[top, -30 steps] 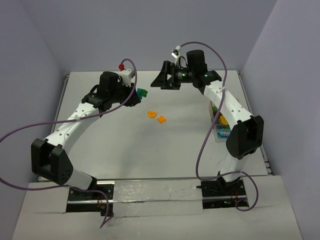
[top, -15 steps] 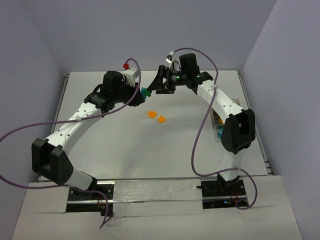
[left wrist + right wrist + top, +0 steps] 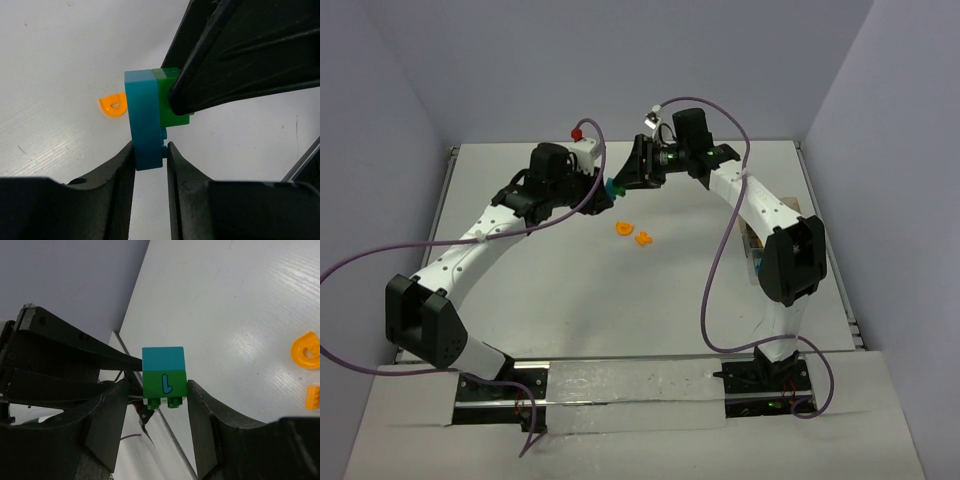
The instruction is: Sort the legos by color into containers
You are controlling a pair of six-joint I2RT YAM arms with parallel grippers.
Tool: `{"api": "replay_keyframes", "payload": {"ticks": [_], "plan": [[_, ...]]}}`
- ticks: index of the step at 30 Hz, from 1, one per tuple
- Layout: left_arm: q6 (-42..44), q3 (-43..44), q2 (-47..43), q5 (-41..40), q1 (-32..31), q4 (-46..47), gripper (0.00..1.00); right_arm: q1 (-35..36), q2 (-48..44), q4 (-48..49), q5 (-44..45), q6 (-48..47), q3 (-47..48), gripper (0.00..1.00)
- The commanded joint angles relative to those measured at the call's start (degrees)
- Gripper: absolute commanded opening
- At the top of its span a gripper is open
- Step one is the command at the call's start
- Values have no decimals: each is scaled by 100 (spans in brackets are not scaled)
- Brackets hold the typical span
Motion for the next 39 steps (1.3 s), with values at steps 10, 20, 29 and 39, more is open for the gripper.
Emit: {"api": "replay_keyframes", "payload": {"ticks": [10, 20, 29, 39], "plan": [[-73, 198, -27, 42, 86, 163, 0, 119, -11, 112, -273, -162, 80, 8], [-293, 120, -147, -467, 841, 242, 0, 5, -581, 120, -514, -383, -543, 0], [72, -65, -266, -206, 858, 242, 0, -873, -1172, -1174, -81, -1548, -243, 0], [898, -47, -122, -524, 169, 66, 0, -3358, -2784, -3134, 2105, -4079, -1379, 0]]}}
